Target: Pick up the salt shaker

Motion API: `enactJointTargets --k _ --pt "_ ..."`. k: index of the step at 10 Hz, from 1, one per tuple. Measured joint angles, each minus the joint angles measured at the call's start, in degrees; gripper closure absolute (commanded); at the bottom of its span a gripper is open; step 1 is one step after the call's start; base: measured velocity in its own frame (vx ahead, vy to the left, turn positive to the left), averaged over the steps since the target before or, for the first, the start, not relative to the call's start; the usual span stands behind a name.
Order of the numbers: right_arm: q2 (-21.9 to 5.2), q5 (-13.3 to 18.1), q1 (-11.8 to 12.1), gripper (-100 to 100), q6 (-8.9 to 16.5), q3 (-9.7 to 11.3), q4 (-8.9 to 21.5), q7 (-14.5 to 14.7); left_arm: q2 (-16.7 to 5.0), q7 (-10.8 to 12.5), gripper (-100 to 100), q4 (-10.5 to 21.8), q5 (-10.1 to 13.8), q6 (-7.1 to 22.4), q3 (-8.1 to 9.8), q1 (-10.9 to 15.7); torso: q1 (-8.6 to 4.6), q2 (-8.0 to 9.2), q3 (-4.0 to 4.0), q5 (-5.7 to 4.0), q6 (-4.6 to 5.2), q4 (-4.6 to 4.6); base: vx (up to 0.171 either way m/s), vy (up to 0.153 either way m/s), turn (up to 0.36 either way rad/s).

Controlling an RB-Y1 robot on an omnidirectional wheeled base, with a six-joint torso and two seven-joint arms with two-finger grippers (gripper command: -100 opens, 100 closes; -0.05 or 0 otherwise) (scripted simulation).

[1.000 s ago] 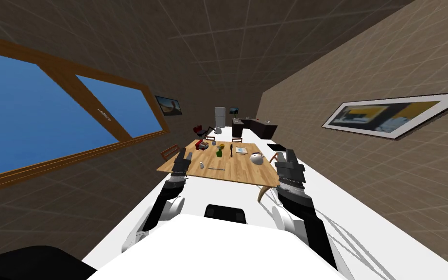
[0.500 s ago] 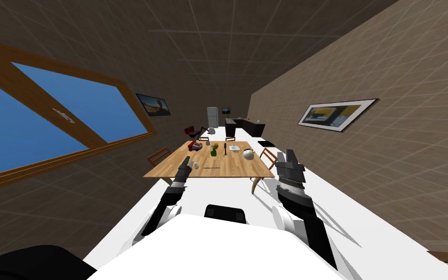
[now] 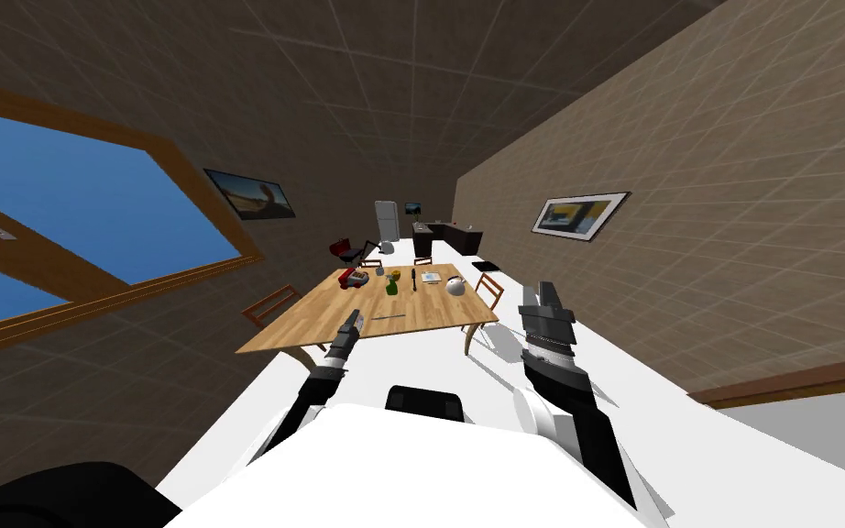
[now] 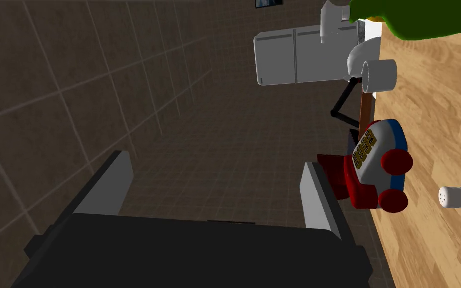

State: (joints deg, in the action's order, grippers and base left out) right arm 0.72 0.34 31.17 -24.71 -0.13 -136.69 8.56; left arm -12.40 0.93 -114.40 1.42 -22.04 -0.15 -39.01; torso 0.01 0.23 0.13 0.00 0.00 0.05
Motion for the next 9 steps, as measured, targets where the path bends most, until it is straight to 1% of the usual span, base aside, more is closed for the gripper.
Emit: enactJointTargets --k 1,2,3,4,5,6,7,8,9 --pt "0.0 0.0 0.0 0 0.0 0.0 0.0 0.0 -1.3 0.7 -100 2.1 0.2 0.5 0.23 -1.0 0.00 0.08 0.05 -0.01 0.00 0.02 -0.060 -0.025 -0.190" --pt "0.0 0.0 0.0 0 0.0 0.0 0.0 0.0 -1.4 0.9 -100 3.9 0.1 0.7 0.01 -1.5 0.00 0.04 0.03 0.00 -0.04 0.02 -0.057 -0.034 -0.351" --pt "0.0 0.0 0.0 0 0.0 0.0 0.0 0.0 -2.1 1.2 -100 6.2 0.0 1.1 -0.06 -2.3 -0.01 0.04 0.02 -0.01 0.00 0.01 -0.068 -0.036 -0.429" --pt "0.0 0.0 0.0 0 0.0 0.0 0.0 0.0 -2.3 1.2 -100 7.3 -0.3 3.2 -0.51 -3.2 -0.03 0.06 0.04 -0.01 0.00 0.02 -0.041 -0.022 -0.171" --pt "0.0 0.0 0.0 0 0.0 0.0 0.0 0.0 -2.6 1.2 -100 7.7 -0.4 4.3 -0.68 -4.4 0.03 0.00 0.01 -0.01 -0.05 0.01 -0.035 -0.036 -0.356" --pt "0.0 0.0 0.0 0 0.0 0.0 0.0 0.0 -3.1 1.4 -100 8.7 -0.4 4.6 -0.82 -5.7 0.00 -0.03 -0.01 -0.01 0.00 0.00 -0.030 -0.023 -0.156" --pt "0.0 0.0 0.0 0 0.0 0.0 0.0 0.0 -3.3 1.5 -100 10.1 -0.5 4.7 -0.94 -6.2 0.05 -0.06 -0.03 0.00 -0.06 0.00 -0.033 -0.029 -0.259" --pt "0.0 0.0 0.0 0 0.0 0.0 0.0 0.0 -4.2 1.8 -100 10.5 -0.4 4.9 -0.90 -8.2 0.04 -0.04 -0.02 -0.01 -0.03 0.00 -0.029 -0.018 -0.162" --pt "0.0 0.0 0.0 0 0.0 0.0 0.0 0.0 -4.9 2.2 -100 12.5 -0.3 4.6 -0.73 -8.3 0.09 -0.07 -0.03 0.01 -0.05 0.00 -0.010 -0.005 -0.008"
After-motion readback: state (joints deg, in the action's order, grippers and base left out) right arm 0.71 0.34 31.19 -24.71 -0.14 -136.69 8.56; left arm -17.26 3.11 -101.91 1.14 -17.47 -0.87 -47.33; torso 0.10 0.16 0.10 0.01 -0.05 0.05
